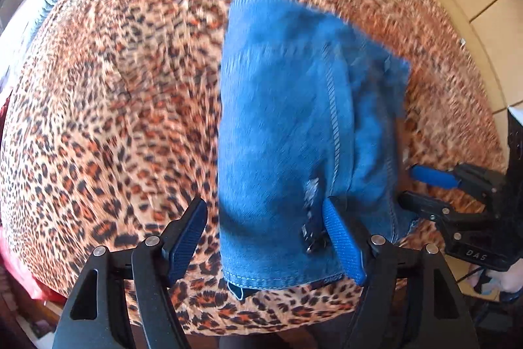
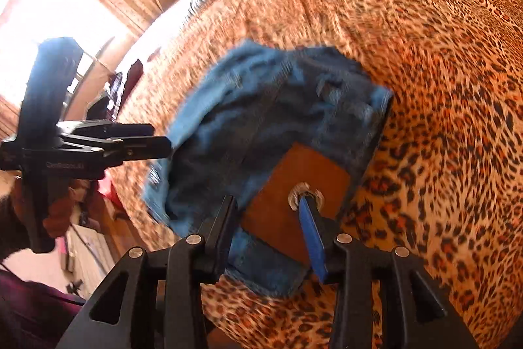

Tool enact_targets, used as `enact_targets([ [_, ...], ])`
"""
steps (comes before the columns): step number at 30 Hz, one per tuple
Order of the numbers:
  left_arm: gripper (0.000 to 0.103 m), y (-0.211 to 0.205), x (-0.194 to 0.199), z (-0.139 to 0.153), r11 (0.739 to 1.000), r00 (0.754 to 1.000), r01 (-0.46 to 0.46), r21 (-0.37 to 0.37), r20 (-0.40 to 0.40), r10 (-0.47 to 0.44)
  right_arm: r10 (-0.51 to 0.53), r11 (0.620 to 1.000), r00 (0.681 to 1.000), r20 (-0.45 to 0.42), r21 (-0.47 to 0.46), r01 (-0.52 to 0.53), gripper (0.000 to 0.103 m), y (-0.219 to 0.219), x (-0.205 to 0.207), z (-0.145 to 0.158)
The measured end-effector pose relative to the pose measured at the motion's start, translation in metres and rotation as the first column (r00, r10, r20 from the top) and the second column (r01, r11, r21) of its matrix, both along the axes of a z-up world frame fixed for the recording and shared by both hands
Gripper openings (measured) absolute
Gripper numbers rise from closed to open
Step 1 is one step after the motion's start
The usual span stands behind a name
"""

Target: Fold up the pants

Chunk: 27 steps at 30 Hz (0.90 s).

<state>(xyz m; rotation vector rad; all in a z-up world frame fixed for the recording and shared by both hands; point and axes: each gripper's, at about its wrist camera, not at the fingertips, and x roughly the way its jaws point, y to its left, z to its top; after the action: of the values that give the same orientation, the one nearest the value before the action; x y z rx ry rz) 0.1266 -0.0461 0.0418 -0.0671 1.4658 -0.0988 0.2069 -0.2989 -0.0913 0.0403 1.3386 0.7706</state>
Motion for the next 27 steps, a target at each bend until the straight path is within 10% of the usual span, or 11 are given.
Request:
enact_targets([
  [7,0.062,0.017,0.005,0.02,0.986,0.994,-0.108,-0.13,0.003,0.109,-0.135,0.976,0.986,-0.095,0.158,0.149,0.056,-0.035,0.016,0.019],
  [11,0.078,0.036,0.013,0.049,0.969,0.982,-0.156,-0.189,0.073,0.172,-0.257,0.911,0.943,-0.213,0.271,0.31,0.067,-0.07,0.034,0.018],
  [18,0.081,0.074,0.03,0.018,0.884,0.943,-0.333,-0.328,-0.09,0.322,-0.286,0.871,0.891,-0.353,0.292,0.395,0.067,-0.074,0.04,-0.02],
  [27,0.081,0.061,0.068,-0.023,0.875,0.956,-0.286,-0.392,-0.183,0.23,-0.271,0.814,0.852,-0.449,0.366,0.451,0.069,-0.052,0.041,-0.036],
])
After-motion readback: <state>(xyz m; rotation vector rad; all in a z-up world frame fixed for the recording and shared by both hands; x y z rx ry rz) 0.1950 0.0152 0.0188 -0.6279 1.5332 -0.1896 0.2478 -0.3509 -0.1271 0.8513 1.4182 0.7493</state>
